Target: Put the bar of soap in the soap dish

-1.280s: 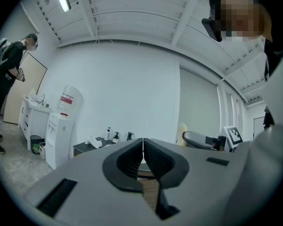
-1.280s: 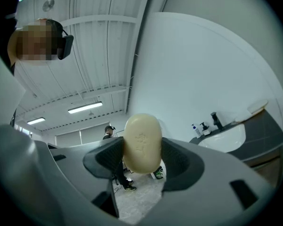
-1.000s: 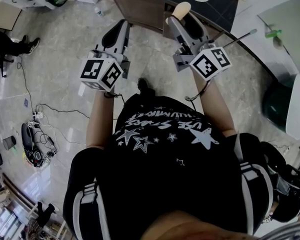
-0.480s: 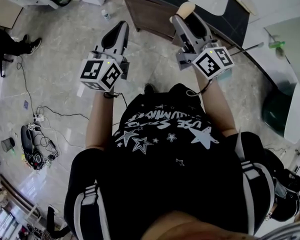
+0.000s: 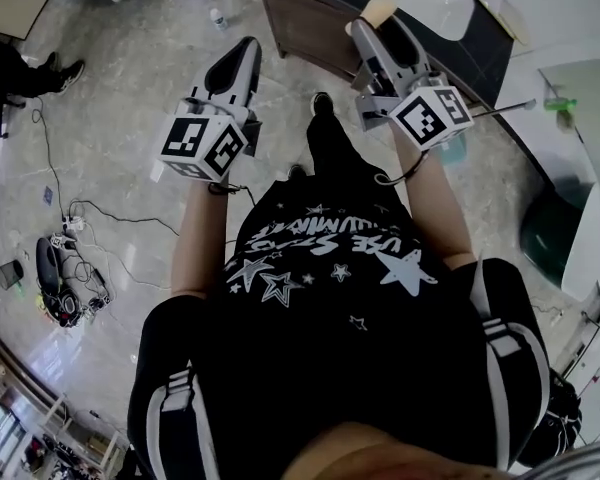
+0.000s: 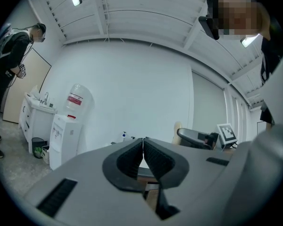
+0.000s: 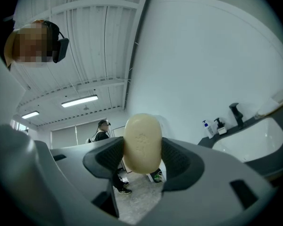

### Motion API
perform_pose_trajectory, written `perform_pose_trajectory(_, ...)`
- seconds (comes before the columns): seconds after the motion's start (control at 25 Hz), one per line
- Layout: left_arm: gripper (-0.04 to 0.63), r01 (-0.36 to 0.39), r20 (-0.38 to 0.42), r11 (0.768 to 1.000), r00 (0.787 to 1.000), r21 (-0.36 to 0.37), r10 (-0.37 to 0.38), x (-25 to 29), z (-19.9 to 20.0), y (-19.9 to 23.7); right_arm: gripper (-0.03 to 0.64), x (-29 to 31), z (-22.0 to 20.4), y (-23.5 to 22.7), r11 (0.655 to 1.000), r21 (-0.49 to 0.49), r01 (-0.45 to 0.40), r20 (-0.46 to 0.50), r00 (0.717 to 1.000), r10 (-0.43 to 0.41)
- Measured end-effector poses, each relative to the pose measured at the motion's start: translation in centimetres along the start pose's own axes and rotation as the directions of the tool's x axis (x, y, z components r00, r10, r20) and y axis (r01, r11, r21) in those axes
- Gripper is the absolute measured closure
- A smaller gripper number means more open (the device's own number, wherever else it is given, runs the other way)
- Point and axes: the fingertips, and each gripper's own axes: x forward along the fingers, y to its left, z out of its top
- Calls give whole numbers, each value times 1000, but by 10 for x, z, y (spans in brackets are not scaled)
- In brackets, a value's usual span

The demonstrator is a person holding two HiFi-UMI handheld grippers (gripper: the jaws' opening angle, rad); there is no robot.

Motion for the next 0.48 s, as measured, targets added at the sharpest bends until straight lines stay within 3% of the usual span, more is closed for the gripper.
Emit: perform_pose_trajectory(0.48, 583, -16, -30, 1000, 999, 2, 16, 66, -6, 36, 355, 58, -8, -62, 999, 36, -4, -19, 1000, 5)
